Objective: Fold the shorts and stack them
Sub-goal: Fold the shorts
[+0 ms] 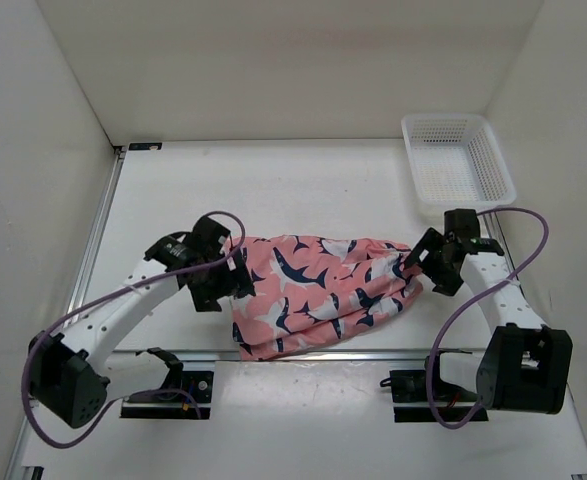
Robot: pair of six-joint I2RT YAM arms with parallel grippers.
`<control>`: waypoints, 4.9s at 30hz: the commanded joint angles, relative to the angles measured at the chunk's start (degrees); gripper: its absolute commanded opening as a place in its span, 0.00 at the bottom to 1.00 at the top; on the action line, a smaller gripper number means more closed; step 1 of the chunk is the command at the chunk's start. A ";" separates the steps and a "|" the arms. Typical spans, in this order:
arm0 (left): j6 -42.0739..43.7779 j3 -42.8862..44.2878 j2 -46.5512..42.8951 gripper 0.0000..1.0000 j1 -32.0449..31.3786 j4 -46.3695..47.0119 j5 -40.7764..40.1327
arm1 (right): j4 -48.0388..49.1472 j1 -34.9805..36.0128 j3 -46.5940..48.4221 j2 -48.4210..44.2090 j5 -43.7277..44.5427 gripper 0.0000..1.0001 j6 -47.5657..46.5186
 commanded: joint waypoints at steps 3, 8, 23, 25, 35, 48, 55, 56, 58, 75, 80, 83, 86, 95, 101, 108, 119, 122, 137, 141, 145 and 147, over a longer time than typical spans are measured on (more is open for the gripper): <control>2.58 -2.38 9.57 1.00 6.29 9.03 -3.23 | 3.00 -2.41 -3.08 1.62 -3.90 0.91 2.96; 3.10 -1.87 19.85 0.89 7.35 13.97 -2.16 | 9.76 -2.41 -6.24 5.40 -8.82 0.77 3.49; 11.89 24.04 40.60 0.10 17.98 11.52 -5.83 | 18.22 3.64 -0.99 15.86 -17.18 0.00 7.70; 13.38 32.19 42.71 0.10 19.21 6.89 -7.68 | 17.17 5.75 0.77 15.87 -16.31 0.00 7.71; 15.93 29.01 30.25 1.00 23.96 0.96 -9.29 | 8.46 10.59 7.45 9.98 -3.38 0.87 1.39; 18.48 17.13 35.51 0.72 24.76 10.71 -1.98 | 7.85 12.18 15.62 22.11 -3.39 0.30 -1.61; 19.63 18.96 36.30 0.10 25.28 10.72 -0.13 | 5.13 12.88 18.61 20.17 0.66 0.00 -1.08; 19.63 18.97 35.35 0.10 25.28 10.20 -0.13 | 5.12 13.40 19.23 19.56 0.66 0.00 -1.69; 19.63 20.90 33.58 0.10 25.28 9.14 -0.13 | 3.37 13.41 21.59 18.85 1.28 0.00 -2.31; 17.43 20.84 14.52 0.10 23.61 2.62 4.00 | -3.06 13.41 18.31 6.03 3.13 0.00 -3.02; 15.06 4.24 14.66 0.32 21.24 9.92 4.00 | 0.28 13.41 8.09 5.23 3.21 0.00 -3.02; 15.06 2.62 19.50 0.59 21.24 10.54 3.39 | 1.08 13.41 5.52 5.93 3.83 0.59 -2.49; 15.06 5.16 21.27 0.71 21.24 10.54 0.57 | 1.61 12.09 4.91 5.93 3.83 0.88 -1.35; 15.06 24.49 29.52 0.66 20.71 6.76 -3.91 | 13.28 0.75 -1.77 7.51 -19.53 0.87 4.19; 16.11 33.64 42.70 0.58 20.71 6.76 -3.91 | 17.86 0.75 -4.57 11.11 -23.15 0.86 7.70; 14.88 34.27 49.92 0.48 19.05 8.61 -3.30 | 24.10 0.75 -7.84 16.03 -19.73 0.60 9.99; 14.35 24.28 48.28 0.34 14.65 10.36 -4.35 | 15.00 1.28 0.50 12.37 -11.30 0.00 1.93; 13.03 15.67 41.09 0.41 12.37 10.98 -5.41 | 8.05 1.28 3.76 8.67 -8.57 0.00 -2.12; 13.73 17.38 40.69 0.10 11.22 13.53 -2.78 | -1.03 17.08 22.48 7.42 5.93 0.00 -8.64; 13.74 22.22 46.22 0.10 11.22 14.06 -3.30 | -2.44 23.76 27.40 11.11 8.04 0.00 -8.11; 13.74 23.37 49.92 0.10 11.22 14.58 -2.60 | -4.63 35.87 33.46 16.02 11.39 0.00 -8.19; 13.74 22.58 50.63 0.10 11.22 15.28 -1.98 | -4.63 39.84 37.33 17.97 11.39 0.00 -9.95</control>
